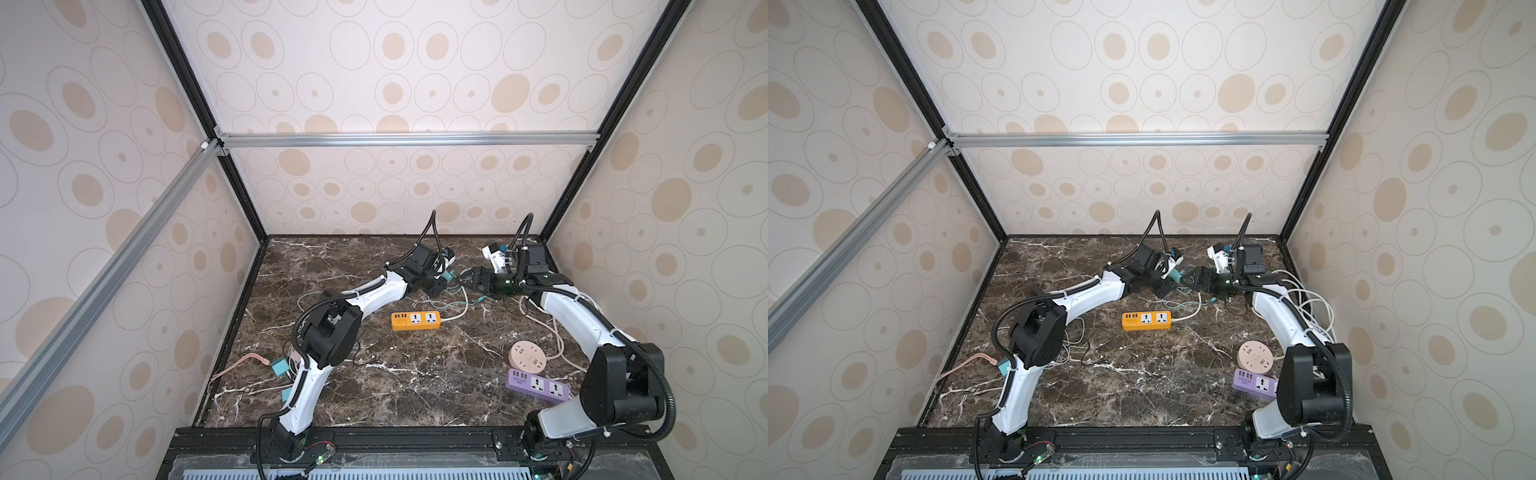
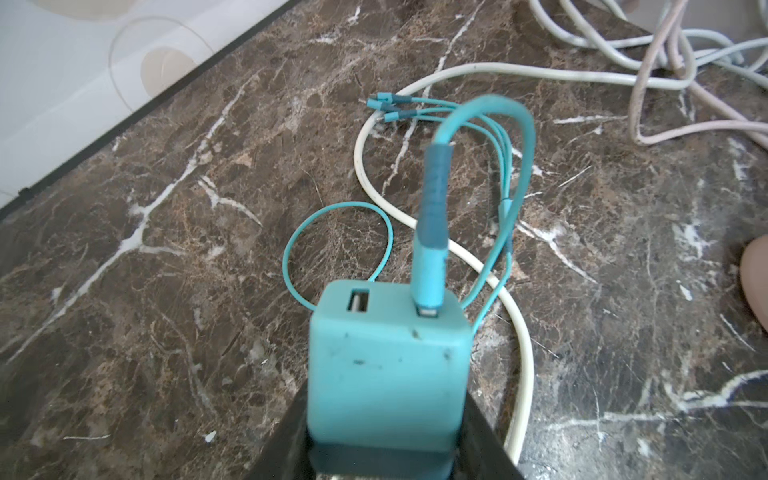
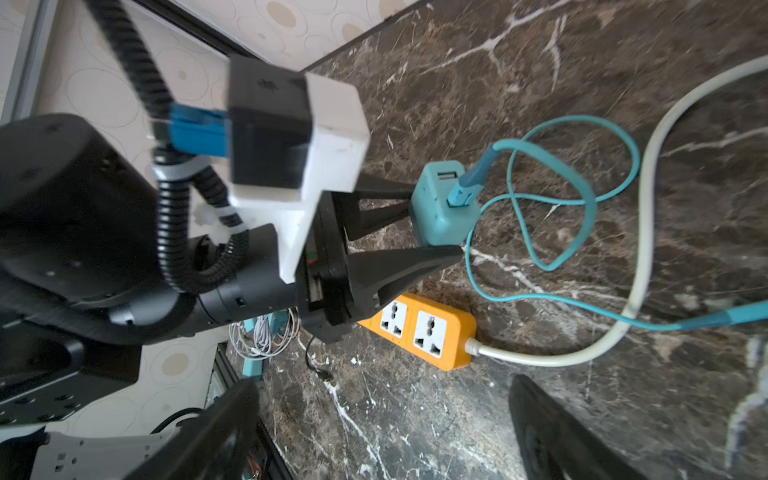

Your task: Insert the plug

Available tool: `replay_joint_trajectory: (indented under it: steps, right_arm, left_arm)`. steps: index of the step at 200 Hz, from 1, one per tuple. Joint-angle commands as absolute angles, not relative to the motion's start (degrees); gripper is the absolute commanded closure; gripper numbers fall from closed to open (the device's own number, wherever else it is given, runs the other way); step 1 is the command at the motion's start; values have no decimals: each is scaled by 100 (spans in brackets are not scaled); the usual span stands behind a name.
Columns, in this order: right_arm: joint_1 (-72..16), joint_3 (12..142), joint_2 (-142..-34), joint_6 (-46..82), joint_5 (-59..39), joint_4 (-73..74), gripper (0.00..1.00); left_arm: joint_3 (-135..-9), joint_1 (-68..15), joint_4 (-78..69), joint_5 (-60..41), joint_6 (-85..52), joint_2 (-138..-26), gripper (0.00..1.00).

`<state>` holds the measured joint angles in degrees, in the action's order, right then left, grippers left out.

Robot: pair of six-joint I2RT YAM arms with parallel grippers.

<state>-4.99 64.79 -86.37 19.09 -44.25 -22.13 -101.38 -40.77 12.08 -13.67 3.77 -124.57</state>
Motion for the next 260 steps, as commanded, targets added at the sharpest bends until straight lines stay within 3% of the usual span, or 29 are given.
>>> replay_joint_trajectory:
  steps: [1,43,87,113,140,158,175,227,260]
  right_arm:
    - [-696,6330,-8804,2213,-4724,-2191,6]
    - [-843,6129,-8915,2506,-5032,-1454,7]
    - [-949,6134,-8900,2061,-4806,-1465,13]
    - [-945,5892,-8657,2259,-4469,-996,15]
    - [-949,6134,-8627,1861,-4287,-1531,20]
    - [-943,6316,-8688,1556,-4186,-1983,34]
    - [-949,6315,-8692,1503,-4347,-1854,39]
    - [-992,6223,-8732,1848,-4419,-990,44]
    - [-998,6109,-8683,1911,-4444,-777,53]
  left_arm:
    - [-10064,-4163,519,-1602,891,-12023,100]
    - [-9446,-4208,26,-1799,1451,-11764,100]
    - [-7549,-4344,-2368,-1850,2662,-10955,100]
    - [-7373,-4358,-2381,-1895,3099,-10857,100]
    - [-7044,-4368,-2700,-1896,3421,-10715,100]
    - [-7084,-4407,-2474,-1886,3718,-10687,100]
    - [-7081,-4474,-2408,-1779,3913,-10672,100]
    - [-7130,-4540,-2260,-1819,3963,-10705,100]
    - [-7095,-4541,-2243,-1879,3935,-10683,100]
